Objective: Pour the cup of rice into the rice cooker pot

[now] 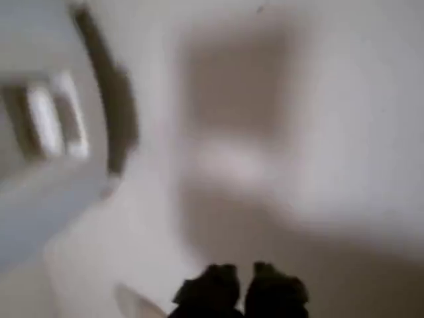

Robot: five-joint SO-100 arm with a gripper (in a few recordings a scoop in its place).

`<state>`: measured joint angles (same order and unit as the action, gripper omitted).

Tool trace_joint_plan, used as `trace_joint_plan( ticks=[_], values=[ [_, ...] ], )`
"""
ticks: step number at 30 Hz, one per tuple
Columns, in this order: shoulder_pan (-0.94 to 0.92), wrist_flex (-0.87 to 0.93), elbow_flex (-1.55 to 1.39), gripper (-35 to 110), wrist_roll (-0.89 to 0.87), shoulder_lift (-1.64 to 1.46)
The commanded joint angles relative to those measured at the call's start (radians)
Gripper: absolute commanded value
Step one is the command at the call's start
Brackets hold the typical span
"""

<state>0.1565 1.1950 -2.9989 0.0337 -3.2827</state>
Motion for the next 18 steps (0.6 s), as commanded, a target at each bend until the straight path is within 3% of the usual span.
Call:
trace_joint_plan(
  ticks=[1, 4, 6, 7, 12, 18],
  values=[
    [0.127, -0.092, -0.017, 5, 0.075, -0.009],
    [0.218, -0.204, -0.041, 5, 0.259, -0.011],
    [0.262, -0.216, -0.021, 4, 0.634, -0.012],
    [0.278, -0.233, -0.018, 4, 0.718, -0.012],
    [0.445, -0.233, -0.031, 6, 1.06, -0.038],
    [0.492, -0.359, -0.089, 23, 1.362, -0.037]
  ],
)
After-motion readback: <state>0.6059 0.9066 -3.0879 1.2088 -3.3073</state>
